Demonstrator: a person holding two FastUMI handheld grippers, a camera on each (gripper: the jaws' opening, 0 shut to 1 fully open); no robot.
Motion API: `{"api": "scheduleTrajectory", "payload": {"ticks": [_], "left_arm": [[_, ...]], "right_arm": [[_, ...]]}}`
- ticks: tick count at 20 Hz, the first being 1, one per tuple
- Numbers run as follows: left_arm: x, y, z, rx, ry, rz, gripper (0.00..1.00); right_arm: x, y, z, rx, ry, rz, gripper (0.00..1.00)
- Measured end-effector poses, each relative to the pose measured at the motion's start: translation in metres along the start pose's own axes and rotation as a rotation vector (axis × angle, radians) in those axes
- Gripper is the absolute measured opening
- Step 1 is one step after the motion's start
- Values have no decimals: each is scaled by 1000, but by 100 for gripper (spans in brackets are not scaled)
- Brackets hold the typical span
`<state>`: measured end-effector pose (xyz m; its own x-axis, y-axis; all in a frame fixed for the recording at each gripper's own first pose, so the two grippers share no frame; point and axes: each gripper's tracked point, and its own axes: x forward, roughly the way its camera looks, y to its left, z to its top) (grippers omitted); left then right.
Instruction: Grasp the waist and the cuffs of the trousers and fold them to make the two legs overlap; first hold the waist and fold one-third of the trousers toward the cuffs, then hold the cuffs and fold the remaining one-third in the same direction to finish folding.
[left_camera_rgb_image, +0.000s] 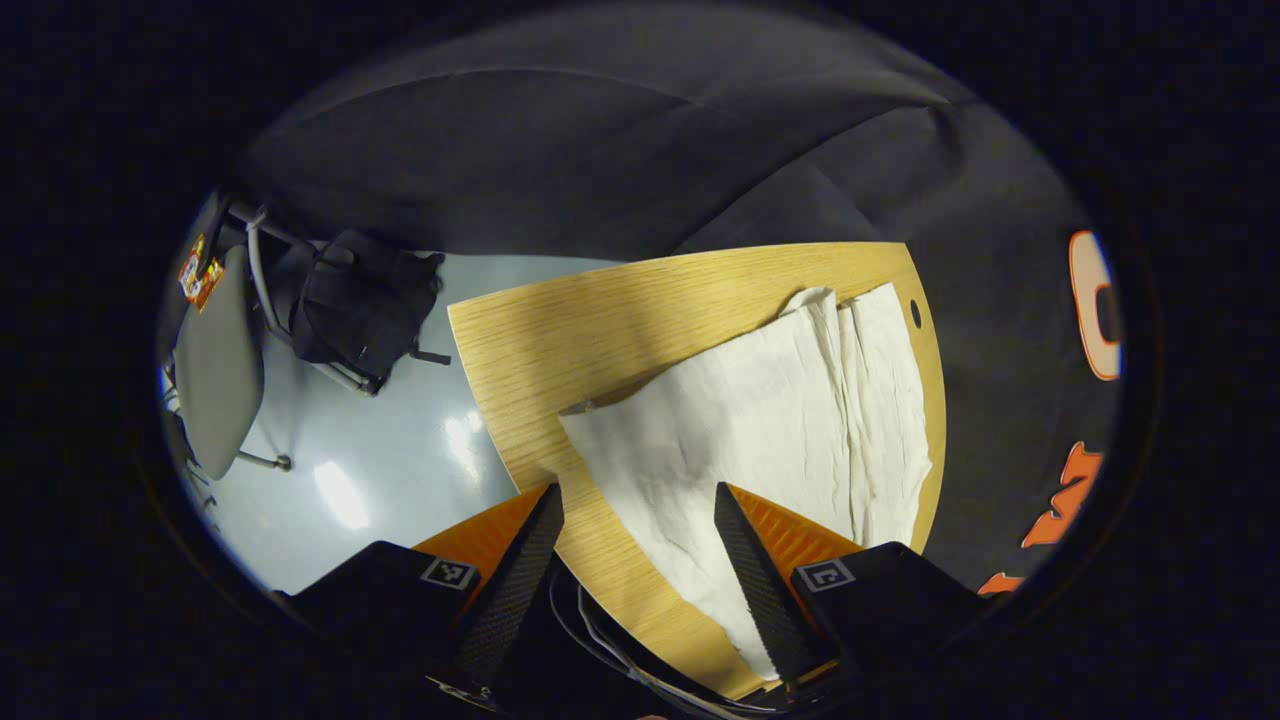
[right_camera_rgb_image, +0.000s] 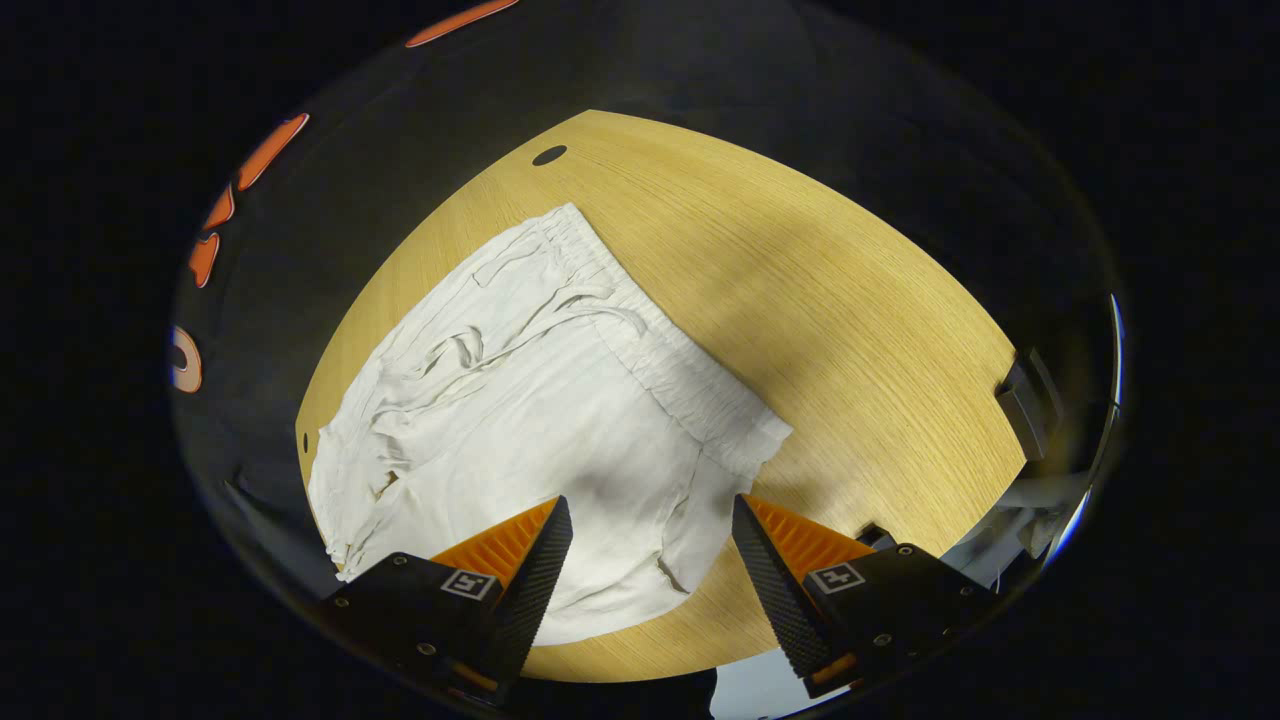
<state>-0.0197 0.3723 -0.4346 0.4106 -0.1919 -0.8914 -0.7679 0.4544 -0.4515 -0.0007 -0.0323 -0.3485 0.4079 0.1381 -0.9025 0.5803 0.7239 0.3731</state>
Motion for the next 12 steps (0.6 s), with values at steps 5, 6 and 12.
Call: {"api": "scheduleTrajectory", "payload": {"ticks": [5,6,12], "left_arm": [[3,-6,13,-3,-15,-13,96],[4,-6,14,-1,-21,-11,98],[19,-23,22,20,-50,-20,71]], "right_arm": [[4,0,2,28,-19,-12,97],[4,-2,4,34,-25,-18,97],[9,-15,5,87,-35,-26,97]]}}
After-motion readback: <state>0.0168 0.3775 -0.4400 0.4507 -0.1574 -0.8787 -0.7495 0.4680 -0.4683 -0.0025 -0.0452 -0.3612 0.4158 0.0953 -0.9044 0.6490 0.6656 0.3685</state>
